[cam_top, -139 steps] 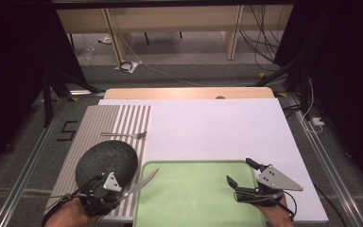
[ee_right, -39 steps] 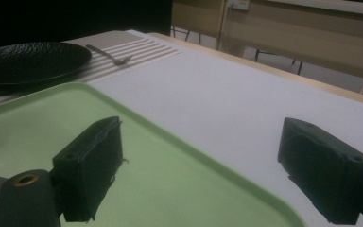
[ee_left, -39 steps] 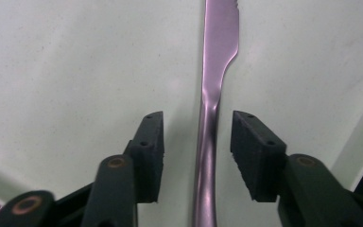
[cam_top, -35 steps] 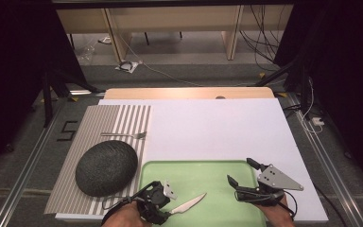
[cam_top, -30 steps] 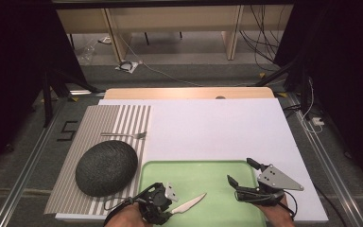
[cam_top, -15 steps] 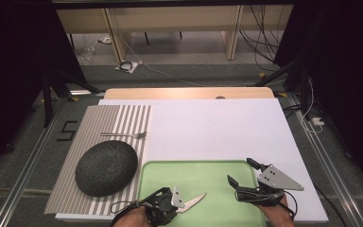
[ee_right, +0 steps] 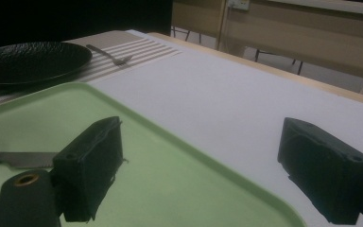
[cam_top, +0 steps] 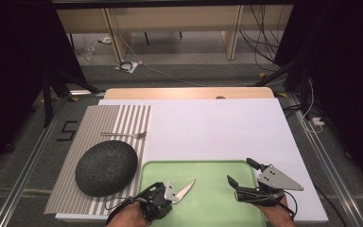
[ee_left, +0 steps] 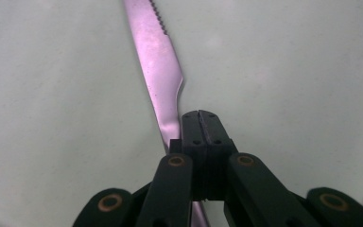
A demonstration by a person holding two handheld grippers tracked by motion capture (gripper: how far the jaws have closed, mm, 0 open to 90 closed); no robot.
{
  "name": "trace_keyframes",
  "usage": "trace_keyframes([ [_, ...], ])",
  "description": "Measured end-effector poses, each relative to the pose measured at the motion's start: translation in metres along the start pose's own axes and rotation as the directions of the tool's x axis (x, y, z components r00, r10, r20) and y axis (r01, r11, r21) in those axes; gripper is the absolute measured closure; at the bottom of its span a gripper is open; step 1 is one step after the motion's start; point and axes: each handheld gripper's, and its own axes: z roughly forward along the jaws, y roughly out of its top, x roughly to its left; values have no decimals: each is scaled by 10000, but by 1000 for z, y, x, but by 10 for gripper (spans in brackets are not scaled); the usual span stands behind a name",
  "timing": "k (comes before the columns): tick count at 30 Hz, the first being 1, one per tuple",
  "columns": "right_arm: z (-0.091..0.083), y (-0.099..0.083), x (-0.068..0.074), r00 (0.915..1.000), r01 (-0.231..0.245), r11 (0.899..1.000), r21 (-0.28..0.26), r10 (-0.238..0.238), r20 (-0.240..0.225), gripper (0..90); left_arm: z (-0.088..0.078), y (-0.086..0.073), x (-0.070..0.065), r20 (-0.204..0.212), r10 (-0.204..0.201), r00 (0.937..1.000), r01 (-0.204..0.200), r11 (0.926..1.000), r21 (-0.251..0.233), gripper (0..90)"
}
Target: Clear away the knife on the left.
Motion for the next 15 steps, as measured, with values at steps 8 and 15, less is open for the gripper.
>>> trace_keyframes([
  [8,0,0,0,10000,0,10000,15,0,4,156,-2,-4,8,-267,-207,9994,208,9998,47,895],
  [15,0,0,0,10000,8,10000,-19,-8,-3,156,-3,-7,13,-332,-315,9990,319,9994,122,894],
])
